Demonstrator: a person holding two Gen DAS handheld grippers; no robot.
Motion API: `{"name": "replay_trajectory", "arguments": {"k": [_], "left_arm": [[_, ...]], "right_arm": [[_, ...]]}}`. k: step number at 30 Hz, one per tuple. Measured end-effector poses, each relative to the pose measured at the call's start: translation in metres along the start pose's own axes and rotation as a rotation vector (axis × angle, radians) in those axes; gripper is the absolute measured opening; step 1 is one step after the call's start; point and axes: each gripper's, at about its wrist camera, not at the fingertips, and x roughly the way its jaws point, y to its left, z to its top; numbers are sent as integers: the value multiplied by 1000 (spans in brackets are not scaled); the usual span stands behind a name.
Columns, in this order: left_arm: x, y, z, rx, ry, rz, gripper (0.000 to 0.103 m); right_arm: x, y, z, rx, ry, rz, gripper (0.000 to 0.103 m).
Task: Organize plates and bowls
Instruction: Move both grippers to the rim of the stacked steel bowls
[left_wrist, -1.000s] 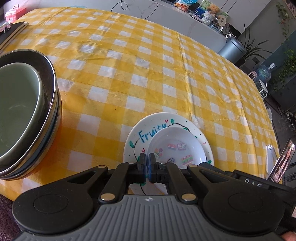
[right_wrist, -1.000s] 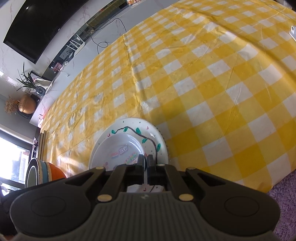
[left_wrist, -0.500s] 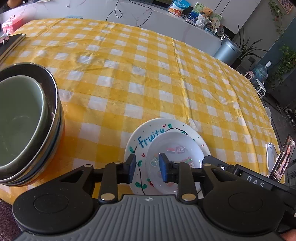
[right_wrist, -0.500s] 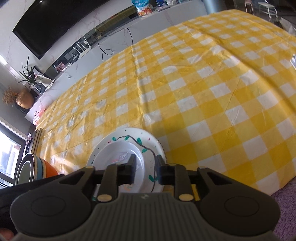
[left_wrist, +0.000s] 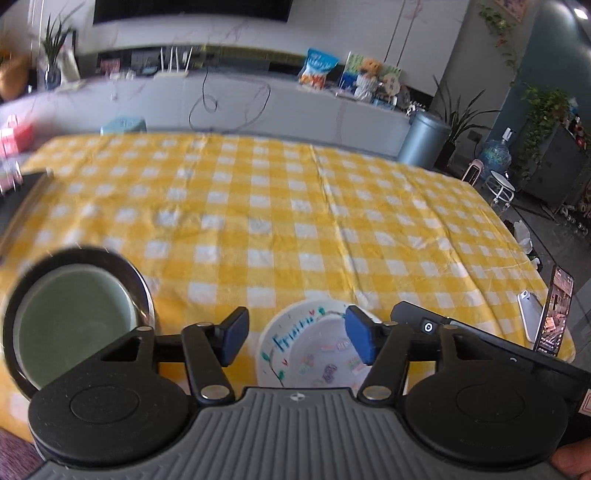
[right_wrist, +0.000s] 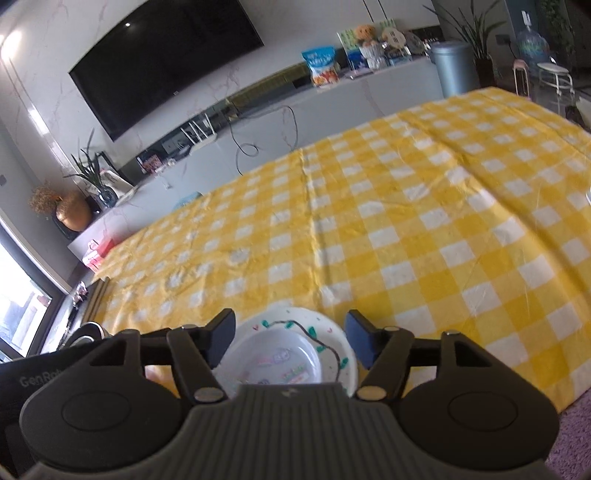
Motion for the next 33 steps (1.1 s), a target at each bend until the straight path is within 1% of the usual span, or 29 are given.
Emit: {"name": "replay_trajectory", "arguments": {"k": [1, 4, 5, 7, 11, 14, 16, 17, 20, 25, 29, 33], "left_arm": [[-5, 2, 2, 14, -15, 7, 78], [-21, 12, 8, 40, -45, 33, 81], [-27, 17, 9, 42, -57, 43, 83], [-35, 29, 10, 42, -77, 68, 86], [-49, 55, 9, 13, -122, 156, 87], [-59, 73, 7, -17, -160, 200, 88], [-62, 85, 5, -37, -166, 210, 89], [-65, 92, 4, -50, -165, 201, 89], [-69, 111, 1, -104, -156, 168, 89], [-67, 140, -5, -155, -127, 190, 89], [-58, 159, -13, -201, -85, 169, 89], [-47, 173, -17, -254, -36, 137, 89]], "right_arm": [[-2, 5, 1, -12, -9, 0, 68], [-7, 18, 1, -39, -28, -39, 85], [-10, 22, 1, -39, -48, -54, 91], [-15, 29, 0, -47, -87, -49, 91], [-15, 46, 1, -74, -85, -23, 91], [-15, 63, -2, -113, -85, -2, 91], [-14, 77, -4, -151, -79, 15, 91], [-13, 84, -5, -169, -74, 23, 91], [-6, 104, -10, -205, -47, 53, 91], [12, 132, -17, -227, 46, 113, 91], [32, 150, -21, -234, 132, 106, 91], [53, 158, -24, -202, 224, 96, 91]]}}
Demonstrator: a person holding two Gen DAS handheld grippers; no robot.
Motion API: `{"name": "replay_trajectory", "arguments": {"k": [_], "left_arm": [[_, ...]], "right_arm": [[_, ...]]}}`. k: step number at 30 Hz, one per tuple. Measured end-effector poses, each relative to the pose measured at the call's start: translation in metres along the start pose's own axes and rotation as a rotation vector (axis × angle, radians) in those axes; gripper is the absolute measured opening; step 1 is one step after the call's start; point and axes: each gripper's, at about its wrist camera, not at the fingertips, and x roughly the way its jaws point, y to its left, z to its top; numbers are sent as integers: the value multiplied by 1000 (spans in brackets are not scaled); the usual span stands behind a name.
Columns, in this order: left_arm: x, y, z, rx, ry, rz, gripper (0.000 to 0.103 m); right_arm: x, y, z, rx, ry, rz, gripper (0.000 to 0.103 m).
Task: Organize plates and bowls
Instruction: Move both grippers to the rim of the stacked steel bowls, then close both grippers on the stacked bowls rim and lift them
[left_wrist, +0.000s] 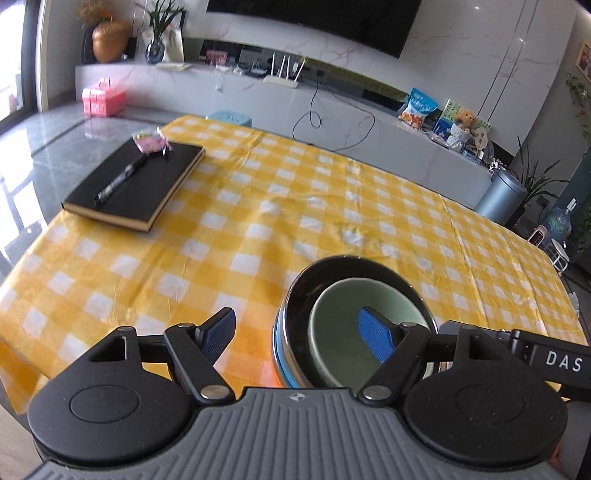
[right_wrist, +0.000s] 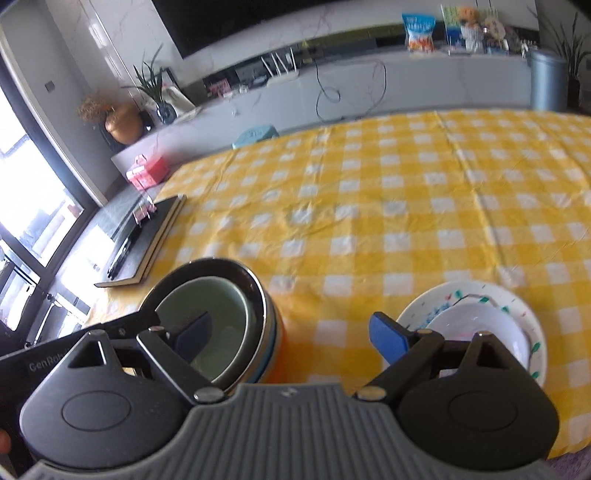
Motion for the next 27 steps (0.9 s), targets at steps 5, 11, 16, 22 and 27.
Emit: {"name": "replay_trajectory", "arguments": {"k": [5, 11, 16, 22, 27], "left_arm": [[14, 17, -4, -93, 54, -48, 89], [30, 28, -7, -178, 106, -62, 86], [41, 35, -10, -223, 136, -93, 82], [54, 41, -14, -285, 185, -113, 70], [58, 41, -13, -291, 200, -126, 64]], "right_arm": [[22, 6, 2, 40, 66, 9, 90], [45, 11, 5, 71, 114, 22, 85], [59, 5, 6, 119, 150, 24, 79], [70, -6, 3, 177, 195, 43, 71], [81, -12, -1, 235, 245, 74, 65]]}}
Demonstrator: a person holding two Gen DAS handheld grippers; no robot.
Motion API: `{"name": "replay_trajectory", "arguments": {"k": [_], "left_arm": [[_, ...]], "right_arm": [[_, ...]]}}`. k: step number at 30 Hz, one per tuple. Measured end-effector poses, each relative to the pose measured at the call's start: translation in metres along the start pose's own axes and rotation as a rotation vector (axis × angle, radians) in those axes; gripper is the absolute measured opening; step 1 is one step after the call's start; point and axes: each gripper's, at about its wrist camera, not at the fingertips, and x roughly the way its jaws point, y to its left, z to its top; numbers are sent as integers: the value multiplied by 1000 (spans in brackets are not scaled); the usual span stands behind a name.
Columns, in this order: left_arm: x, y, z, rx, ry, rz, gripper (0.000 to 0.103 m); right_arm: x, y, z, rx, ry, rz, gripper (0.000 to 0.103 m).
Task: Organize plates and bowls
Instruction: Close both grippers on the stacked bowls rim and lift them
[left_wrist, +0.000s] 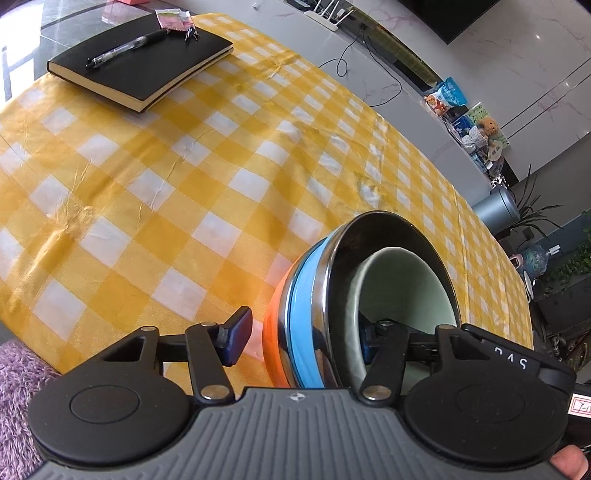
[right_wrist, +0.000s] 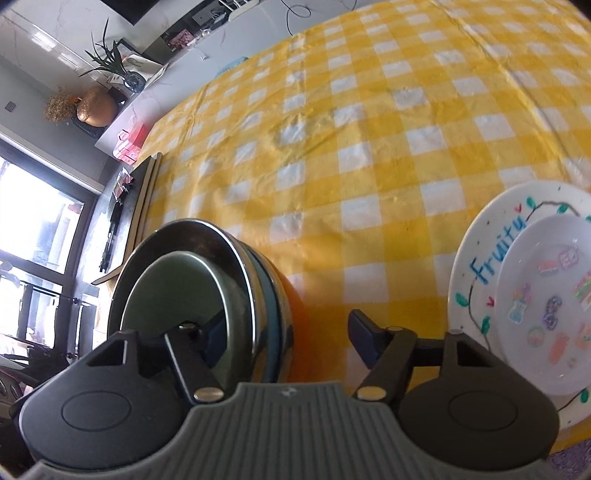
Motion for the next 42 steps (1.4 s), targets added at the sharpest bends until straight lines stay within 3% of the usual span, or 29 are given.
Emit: {"name": "replay_trajectory", "arguments": {"k": [8, 25, 34, 42], "left_arm": [[2, -4, 3, 3, 10, -6, 55], [-5, -11, 0, 10, -24, 14, 53], [-22, -53, -4, 80, -61, -9, 53], [-15, -113, -20, 164, -29, -70, 53]], "right_arm": [[3, -4, 2, 50, 27, 75, 49], [-3, -6, 0, 64, 11, 80, 44], [-45, -19, 6, 74, -49, 119, 44], [-100, -65, 12, 129, -119, 117, 44]]}}
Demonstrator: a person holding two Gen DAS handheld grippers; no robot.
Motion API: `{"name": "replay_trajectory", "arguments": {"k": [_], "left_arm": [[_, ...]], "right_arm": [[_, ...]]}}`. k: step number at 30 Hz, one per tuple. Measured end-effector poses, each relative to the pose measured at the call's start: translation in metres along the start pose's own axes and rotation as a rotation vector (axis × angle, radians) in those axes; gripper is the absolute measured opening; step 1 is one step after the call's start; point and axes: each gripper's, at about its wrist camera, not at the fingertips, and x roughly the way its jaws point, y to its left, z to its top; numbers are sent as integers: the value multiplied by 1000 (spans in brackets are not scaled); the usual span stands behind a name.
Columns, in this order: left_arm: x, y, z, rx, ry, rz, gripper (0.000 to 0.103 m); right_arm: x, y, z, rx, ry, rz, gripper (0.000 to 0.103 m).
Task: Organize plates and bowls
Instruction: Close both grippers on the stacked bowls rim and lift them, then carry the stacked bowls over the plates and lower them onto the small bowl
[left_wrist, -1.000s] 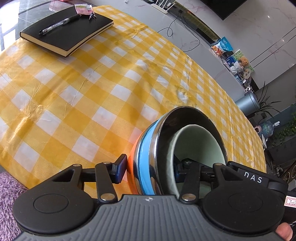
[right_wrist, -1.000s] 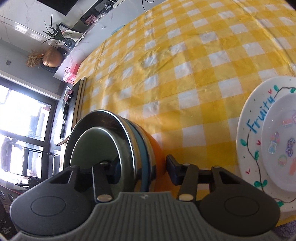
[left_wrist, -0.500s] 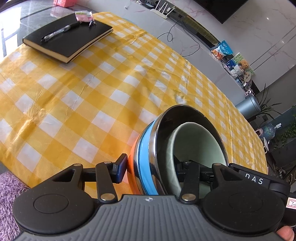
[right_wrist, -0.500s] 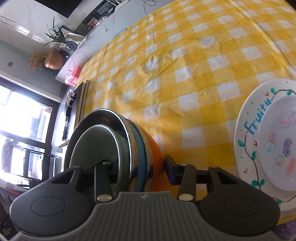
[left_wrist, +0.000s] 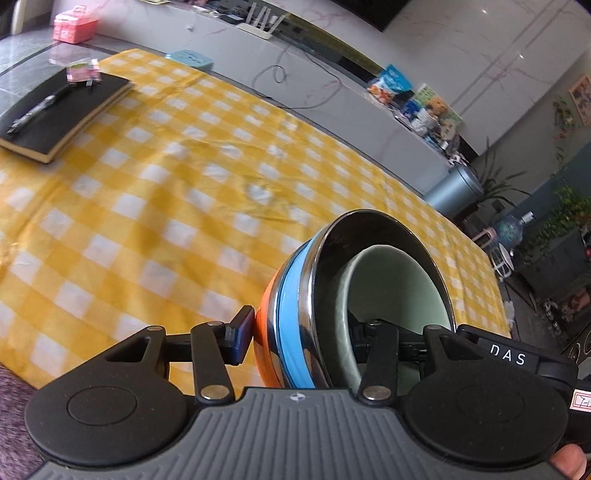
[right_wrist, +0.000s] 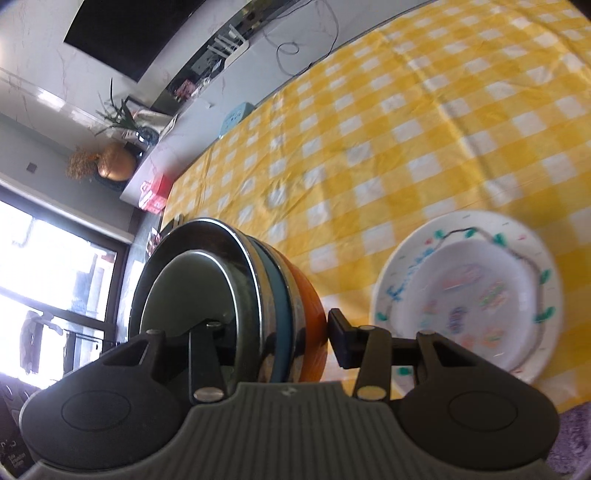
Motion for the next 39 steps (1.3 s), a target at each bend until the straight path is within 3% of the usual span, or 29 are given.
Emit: {"name": "replay_trajectory", "arguments": {"k": [8, 15, 34, 39], "left_arm": [[31, -52, -19, 52, 45, -75, 53], [59, -63, -32, 52, 104, -83, 53], [80, -61, -40, 32, 157, -70, 53], [81, -64, -39, 42, 168, -60, 53]], "right_arm": [[-51, -50, 12, 58, -95, -31, 43], [-58, -85, 14, 104, -95, -60, 43], [-45, -106, 18, 129, -57, -84, 44], [-45, -106, 19, 150, -53, -79, 49]]}}
